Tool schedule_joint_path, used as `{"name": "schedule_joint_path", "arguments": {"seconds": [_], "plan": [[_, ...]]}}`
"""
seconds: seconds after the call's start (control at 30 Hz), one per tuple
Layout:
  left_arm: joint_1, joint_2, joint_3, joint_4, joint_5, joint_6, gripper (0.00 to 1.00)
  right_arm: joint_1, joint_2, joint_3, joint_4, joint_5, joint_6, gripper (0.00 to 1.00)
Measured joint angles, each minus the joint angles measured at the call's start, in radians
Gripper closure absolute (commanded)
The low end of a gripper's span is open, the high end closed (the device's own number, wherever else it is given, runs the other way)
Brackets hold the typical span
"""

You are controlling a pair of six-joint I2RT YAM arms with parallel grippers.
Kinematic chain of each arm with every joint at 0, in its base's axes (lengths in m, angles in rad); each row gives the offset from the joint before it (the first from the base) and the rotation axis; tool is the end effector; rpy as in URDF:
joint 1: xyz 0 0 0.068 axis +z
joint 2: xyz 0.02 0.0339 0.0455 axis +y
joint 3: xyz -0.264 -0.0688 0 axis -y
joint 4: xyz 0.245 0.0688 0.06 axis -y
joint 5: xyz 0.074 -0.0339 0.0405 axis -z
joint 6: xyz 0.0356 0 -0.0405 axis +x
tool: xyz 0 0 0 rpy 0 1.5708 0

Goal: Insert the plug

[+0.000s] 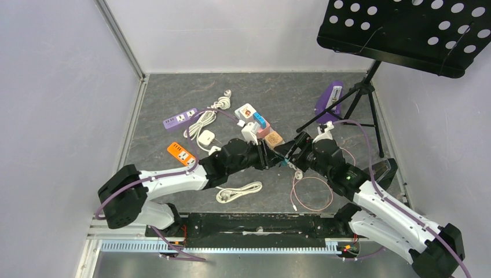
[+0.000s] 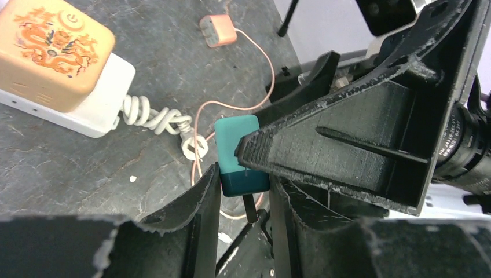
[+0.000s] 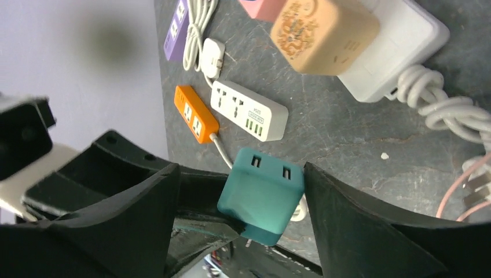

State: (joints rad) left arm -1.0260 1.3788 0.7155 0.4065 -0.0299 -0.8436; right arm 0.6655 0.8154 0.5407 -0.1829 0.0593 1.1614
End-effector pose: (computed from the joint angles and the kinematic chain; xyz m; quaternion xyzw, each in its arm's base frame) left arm 0.1593 -0.2608 0.2412 0.0630 0.7893 -0.4842 0.3722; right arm 0.1503 0.1153 0.2486 0.2235 0.8189 0.4026 0.3426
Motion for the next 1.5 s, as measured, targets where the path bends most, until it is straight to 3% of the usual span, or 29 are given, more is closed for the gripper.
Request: {"name": "schedule_joint_path", "arguments": {"seconds": [0.2, 0.37, 0.6, 0.8, 1.1, 1.17, 1.33, 1.37, 1.4, 1.43, 1.5], "plan": [[0.102, -0.088, 0.005, -0.072, 0.185, 0.032, 0.98, 0.002, -0.075, 0.002, 0.059, -0.045, -0.132, 0.14], [0.226, -0.196, 0.005, -0.103, 0.383, 0.052, 0.98, 0.002, -0.175, 0.000, 0.227, -0.127, -0.264, 0.15], [0.289, -0.296, 0.013, -0.136, 0.620, 0.068, 0.98, 0.002, -0.126, 0.000, 0.451, -0.377, -0.396, 0.27], [0.289, -0.362, 0.030, -0.148, 0.686, 0.073, 0.98, 0.003, -0.085, -0.003, 0.518, -0.483, -0.408, 0.26], [0.289, -0.408, 0.045, -0.143, 0.688, 0.074, 0.98, 0.003, -0.077, -0.004, 0.615, -0.560, -0.394, 0.40], [0.289, -0.414, 0.045, -0.143, 0.686, 0.074, 0.98, 0.003, -0.064, -0.004, 0.625, -0.576, -0.386, 0.50], [0.291, -0.438, 0.045, -0.129, 0.679, 0.074, 0.98, 0.003, -0.040, -0.004, 0.661, -0.609, -0.352, 0.96], [0.292, -0.440, 0.045, -0.124, 0.677, 0.075, 0.96, 0.003, -0.038, -0.004, 0.668, -0.610, -0.350, 1.00], [0.291, -0.442, 0.045, -0.121, 0.676, 0.075, 0.88, 0.003, -0.037, -0.004, 0.671, -0.612, -0.348, 1.00], [0.293, -0.444, 0.045, -0.121, 0.672, 0.074, 0.71, 0.003, -0.035, -0.004, 0.676, -0.612, -0.347, 1.00], [0.293, -0.447, 0.045, -0.124, 0.665, 0.074, 0.48, 0.003, -0.030, -0.004, 0.681, -0.612, -0.347, 1.00]]}}
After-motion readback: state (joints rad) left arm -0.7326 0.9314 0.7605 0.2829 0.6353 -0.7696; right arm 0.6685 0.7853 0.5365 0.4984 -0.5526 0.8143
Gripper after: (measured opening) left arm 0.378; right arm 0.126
